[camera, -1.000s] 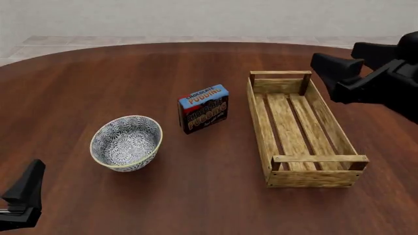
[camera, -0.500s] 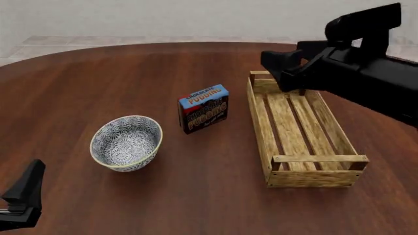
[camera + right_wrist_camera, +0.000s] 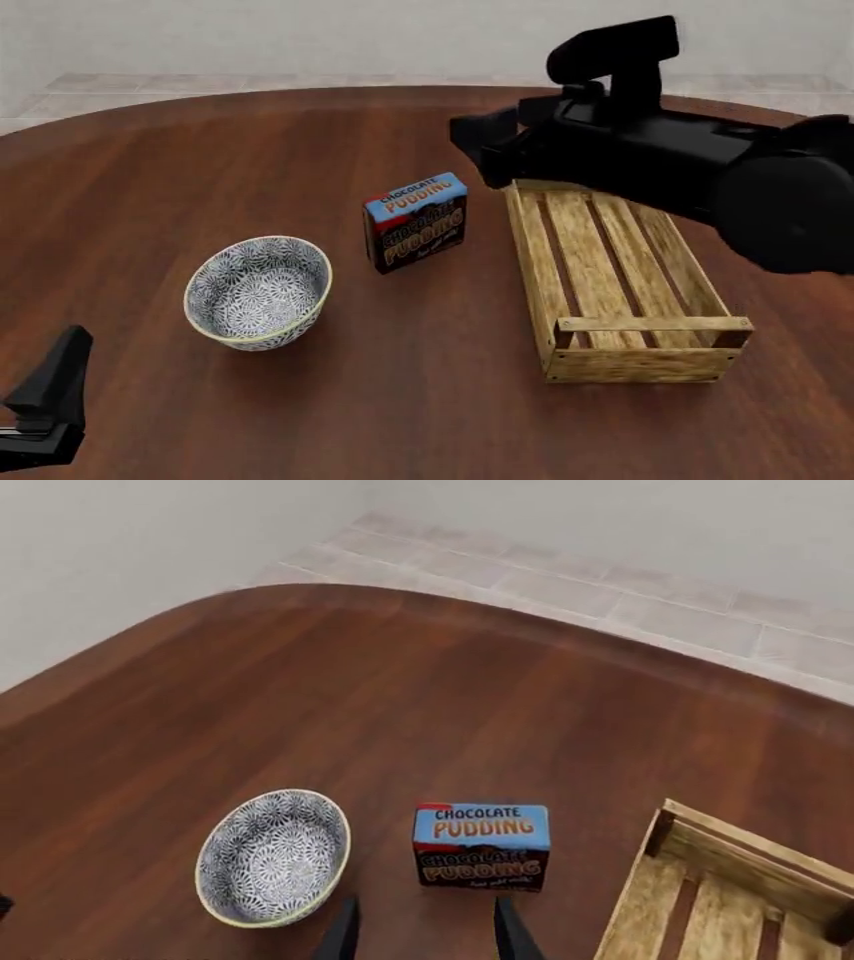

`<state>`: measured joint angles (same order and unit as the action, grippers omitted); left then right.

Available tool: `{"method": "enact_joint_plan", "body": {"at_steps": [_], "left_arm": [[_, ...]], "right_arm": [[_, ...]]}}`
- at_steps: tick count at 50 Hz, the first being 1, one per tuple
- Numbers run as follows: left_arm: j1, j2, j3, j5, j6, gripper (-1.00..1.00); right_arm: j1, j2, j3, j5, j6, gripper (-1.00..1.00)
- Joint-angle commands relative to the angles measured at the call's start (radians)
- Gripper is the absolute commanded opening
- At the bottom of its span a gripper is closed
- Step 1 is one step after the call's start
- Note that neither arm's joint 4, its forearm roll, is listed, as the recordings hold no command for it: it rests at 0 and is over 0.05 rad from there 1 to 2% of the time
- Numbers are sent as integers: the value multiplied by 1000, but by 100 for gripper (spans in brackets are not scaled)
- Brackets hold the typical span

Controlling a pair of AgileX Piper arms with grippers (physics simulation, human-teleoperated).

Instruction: Pick up the bowl on the left and put it in the tray.

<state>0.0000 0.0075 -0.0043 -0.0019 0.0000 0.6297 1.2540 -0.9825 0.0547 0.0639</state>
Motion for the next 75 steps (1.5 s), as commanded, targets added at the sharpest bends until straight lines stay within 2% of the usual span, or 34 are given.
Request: {"method": "enact_joint_plan", "body": {"at_steps": [1,28,36,75], "left_arm": [[0,0,0,0,0,100],[0,0,0,0,0,100],[0,0,0,0,0,100],[0,0,0,0,0,100]], "right_arm": [[33,72,-48,1,4,100],[114,225,-142,-2,34,100],[133,252,-158,0,25,100],[158,457,-316,12,89,100]]}}
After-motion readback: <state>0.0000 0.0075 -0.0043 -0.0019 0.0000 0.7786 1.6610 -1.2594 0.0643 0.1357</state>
